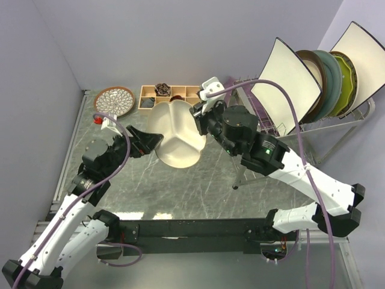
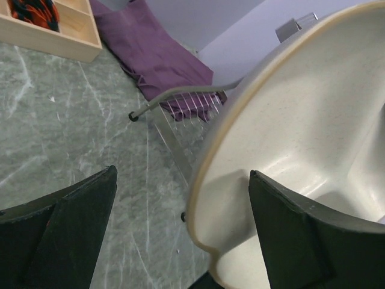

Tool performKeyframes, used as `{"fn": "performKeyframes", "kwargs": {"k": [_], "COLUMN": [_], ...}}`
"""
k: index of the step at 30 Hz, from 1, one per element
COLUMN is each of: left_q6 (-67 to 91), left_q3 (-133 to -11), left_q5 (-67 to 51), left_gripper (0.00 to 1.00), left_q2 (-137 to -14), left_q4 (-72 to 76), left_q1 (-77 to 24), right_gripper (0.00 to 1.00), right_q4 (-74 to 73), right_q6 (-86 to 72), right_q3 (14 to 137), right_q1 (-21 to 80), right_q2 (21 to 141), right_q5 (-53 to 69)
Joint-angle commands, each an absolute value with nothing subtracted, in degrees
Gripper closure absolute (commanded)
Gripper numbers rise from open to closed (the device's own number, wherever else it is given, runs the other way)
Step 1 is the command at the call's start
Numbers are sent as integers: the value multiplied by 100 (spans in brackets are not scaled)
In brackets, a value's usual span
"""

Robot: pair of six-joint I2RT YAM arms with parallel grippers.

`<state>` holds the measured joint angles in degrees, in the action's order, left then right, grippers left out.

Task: Unload the plates from the dish rack
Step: Place the plate at the center of the board.

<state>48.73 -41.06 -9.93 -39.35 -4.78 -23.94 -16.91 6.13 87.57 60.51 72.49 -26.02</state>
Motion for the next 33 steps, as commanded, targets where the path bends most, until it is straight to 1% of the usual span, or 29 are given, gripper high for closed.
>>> {"fn": "performKeyframes", "kwargs": {"k": [1,6,9,13,16,17,19,20,22,23,25,33], "left_q6": [4816,4948,5045,5282,5379,5388,5370,5370,5396,5423,5519,5827], "left_q3": [-3833,-3727,-3718,-3586,-3516,-3524,-3542,-3551,-3568,-3551,-3533,-3331], "left_q5": [-1485,-1722,-1845,-2091,-2154,-2110,-1987,-1952,-1934,-1942,-1925,-1916], "left_gripper": [5,12,19,24,37,46,55,62,69,80,99,99], "left_q2": [-3367,-2726,-2515,-2373,-2285,-2268,-2171,-2145,-2066,-2039,-1987,-1679], "left_q4": [-44,132,123,298,282,238,124,19,18,-130,-202,-378], "left_q1": [-2355,-2355,-2355,-2355,-2355,-2364,-2364,-2364,-2364,-2356,-2355,-2356], "right_gripper": [100,100,100,100,100,100,100,100,100,100,100,100], "right_q4": [-307,-404,-465,-413,-492,-527,-580,-571,-519,-519,-580,-510], "right_q6": [9,-290,-465,-694,-800,-835,-853,-870,-896,-931,-958,-1134], "right_q3": [8983,8789,8772,8728,8798,8841,8859,8833,8789,8798,8815,8543], "right_q1": [6047,6021,5985,5950,5933,5924,5924,5906,5889,5880,5827,5520], "right_q2": [6452,6302,6311,6389,6512,6547,6618,6636,6679,6697,6785,6890], "right_q5": [-1996,-1521,-1205,-862,-677,-616,-571,-545,-528,-510,-457,-273]}}
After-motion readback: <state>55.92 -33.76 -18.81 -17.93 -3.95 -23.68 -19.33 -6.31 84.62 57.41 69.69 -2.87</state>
